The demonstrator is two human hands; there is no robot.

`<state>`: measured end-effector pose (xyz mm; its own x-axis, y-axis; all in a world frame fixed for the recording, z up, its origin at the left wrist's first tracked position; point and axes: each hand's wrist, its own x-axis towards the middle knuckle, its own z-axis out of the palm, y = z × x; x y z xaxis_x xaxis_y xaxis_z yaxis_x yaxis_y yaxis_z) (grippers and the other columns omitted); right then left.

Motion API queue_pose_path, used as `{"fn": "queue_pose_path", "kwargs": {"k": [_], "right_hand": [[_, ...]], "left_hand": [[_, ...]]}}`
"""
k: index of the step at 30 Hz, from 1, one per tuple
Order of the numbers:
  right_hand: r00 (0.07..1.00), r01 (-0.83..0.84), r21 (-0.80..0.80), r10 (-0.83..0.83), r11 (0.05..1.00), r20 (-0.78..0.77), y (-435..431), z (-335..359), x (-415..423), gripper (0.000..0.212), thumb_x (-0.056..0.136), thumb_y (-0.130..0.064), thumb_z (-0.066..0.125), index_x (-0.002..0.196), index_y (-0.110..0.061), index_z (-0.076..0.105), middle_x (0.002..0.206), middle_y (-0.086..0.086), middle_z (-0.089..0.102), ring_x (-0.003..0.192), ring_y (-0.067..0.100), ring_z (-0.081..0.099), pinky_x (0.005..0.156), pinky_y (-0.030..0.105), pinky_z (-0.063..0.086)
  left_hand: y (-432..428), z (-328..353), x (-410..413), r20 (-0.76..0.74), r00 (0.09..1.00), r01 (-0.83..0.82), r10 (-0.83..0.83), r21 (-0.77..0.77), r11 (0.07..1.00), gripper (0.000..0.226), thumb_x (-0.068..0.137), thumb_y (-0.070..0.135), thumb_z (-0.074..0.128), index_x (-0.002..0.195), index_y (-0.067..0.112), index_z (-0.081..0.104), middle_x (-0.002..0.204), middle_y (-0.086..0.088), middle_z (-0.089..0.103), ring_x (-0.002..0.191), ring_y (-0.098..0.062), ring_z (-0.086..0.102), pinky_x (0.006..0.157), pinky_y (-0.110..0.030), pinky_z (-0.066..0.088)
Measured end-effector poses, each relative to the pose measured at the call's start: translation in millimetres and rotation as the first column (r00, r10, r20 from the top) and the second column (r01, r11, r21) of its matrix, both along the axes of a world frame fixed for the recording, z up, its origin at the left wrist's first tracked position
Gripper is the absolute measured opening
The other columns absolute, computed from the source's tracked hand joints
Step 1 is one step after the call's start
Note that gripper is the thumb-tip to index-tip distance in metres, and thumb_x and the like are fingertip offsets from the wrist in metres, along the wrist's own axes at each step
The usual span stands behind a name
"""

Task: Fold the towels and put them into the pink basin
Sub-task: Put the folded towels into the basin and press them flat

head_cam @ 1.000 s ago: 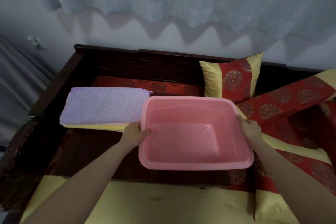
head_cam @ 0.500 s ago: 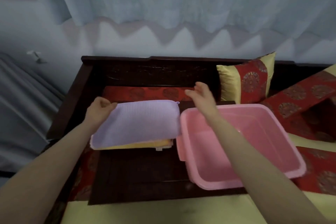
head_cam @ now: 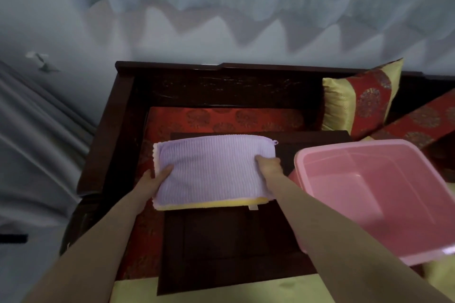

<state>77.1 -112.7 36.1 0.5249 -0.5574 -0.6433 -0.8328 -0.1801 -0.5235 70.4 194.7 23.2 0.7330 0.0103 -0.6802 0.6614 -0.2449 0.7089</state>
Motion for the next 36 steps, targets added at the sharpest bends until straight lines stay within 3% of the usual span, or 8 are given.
{"fn": "queue_pose_path", "kwargs": {"k": [5, 9, 17, 21, 26, 28, 32, 36], "right_hand": [[0.994, 0.108, 0.324, -0.097, 0.94, -0.051, 0.8, -7.5, -17.2, 0.06, 0.079, -0.054, 0.065, 0.117, -0.009, 0.053, 0.104, 0.01, 0.061, 0.088, 0.025, 0.057, 0.083, 0.041, 0.044], [0.997, 0.051, 0.361, -0.028, 0.931, -0.068, -2.0, -5.0, -15.4, 0.06, 0.075, -0.057, 0.069, 0.112, -0.012, 0.054, 0.096, 0.009, 0.061, 0.085, 0.025, 0.057, 0.08, 0.042, 0.046], [0.99, 0.088, 0.524, -0.014, 0.847, -0.143, 0.2, 1.9, -27.1, 0.061, 0.055, -0.044, 0.089, 0.103, -0.012, 0.066, 0.104, 0.015, 0.068, 0.097, 0.032, 0.063, 0.089, 0.047, 0.051], [0.995, 0.07, 0.537, -0.024, 0.84, -0.092, 15.2, 1.2, -31.4, 0.073, 0.053, -0.048, 0.087, 0.111, -0.011, 0.063, 0.109, 0.015, 0.067, 0.102, 0.031, 0.062, 0.096, 0.048, 0.048], [1.0, -0.014, 0.523, 0.005, 0.852, 0.02, 27.2, 18.8, -26.1, 0.103, 0.045, -0.055, 0.087, 0.13, -0.009, 0.051, 0.114, 0.013, 0.065, 0.1, 0.029, 0.064, 0.089, 0.046, 0.053], [0.997, -0.065, 0.524, 0.036, 0.849, 0.066, 30.6, 36.8, -21.8, 0.102, 0.049, -0.054, 0.086, 0.132, -0.008, 0.049, 0.115, 0.013, 0.064, 0.101, 0.028, 0.064, 0.087, 0.045, 0.054], [0.985, -0.141, 0.52, 0.066, 0.842, 0.162, 25.4, 86.5, -16.7, 0.097, 0.052, -0.051, 0.086, 0.131, -0.007, 0.05, 0.116, 0.013, 0.064, 0.102, 0.03, 0.063, 0.087, 0.046, 0.053], [0.966, -0.195, 0.487, 0.079, 0.851, 0.248, 2.8, 142.7, -17.9, 0.08, 0.062, -0.049, 0.083, 0.123, -0.007, 0.053, 0.105, 0.009, 0.062, 0.093, 0.025, 0.059, 0.084, 0.041, 0.051]], "left_hand": [[6.7, 3.3, 7.9, -0.101, 0.993, 0.042, -0.069, -0.25, 0.967, 0.075, 0.065, 0.067, 0.068, 0.126, 0.024, 0.053, 0.12, -0.006, 0.064, 0.111, -0.024, 0.06, 0.1, -0.045, 0.046], [24.0, -6.3, 10.3, -0.175, 0.982, 0.004, -0.068, -0.341, 0.94, 0.038, 0.081, 0.051, 0.06, 0.112, 0.028, 0.058, 0.118, -0.005, 0.066, 0.113, -0.024, 0.06, 0.102, -0.05, 0.043], [46.6, -12.9, 6.3, -0.224, 0.973, -0.015, -0.05, -0.282, 0.959, 0.095, 0.04, 0.057, 0.087, 0.123, 0.023, 0.055, 0.117, -0.012, 0.068, 0.109, -0.03, 0.063, 0.093, -0.049, 0.05], [46.1, -6.9, -3.8, -0.196, 0.981, -0.043, -0.011, -0.267, 0.963, 0.069, 0.075, 0.048, 0.065, 0.134, 0.018, 0.049, 0.116, -0.011, 0.065, 0.106, -0.027, 0.062, 0.079, -0.041, 0.051], [40.7, 23.2, -13.5, -0.123, 0.991, -0.083, 0.056, -0.225, 0.971, 0.052, 0.086, 0.043, 0.057, 0.13, 0.016, 0.049, 0.102, -0.009, 0.065, 0.095, -0.025, 0.061, 0.076, -0.039, 0.049], [42.0, 43.0, -16.2, -0.094, 0.994, -0.078, 0.056, -0.249, 0.965, 0.057, 0.076, 0.049, 0.067, 0.122, 0.018, 0.052, 0.1, -0.009, 0.065, 0.095, -0.026, 0.062, 0.078, -0.041, 0.049], [46.1, 84.2, -15.9, -0.025, 0.998, -0.063, 0.058, -0.235, 0.97, 0.094, 0.017, 0.063, 0.086, 0.1, 0.028, 0.062, 0.104, -0.01, 0.069, 0.098, -0.03, 0.065, 0.077, -0.042, 0.053], [31.5, 128.9, -13.3, 0.066, 0.994, -0.067, 0.087, -0.256, 0.964, 0.102, 0.021, 0.063, 0.087, 0.113, 0.03, 0.058, 0.116, -0.012, 0.067, 0.106, -0.033, 0.063, 0.089, -0.047, 0.051]]}}
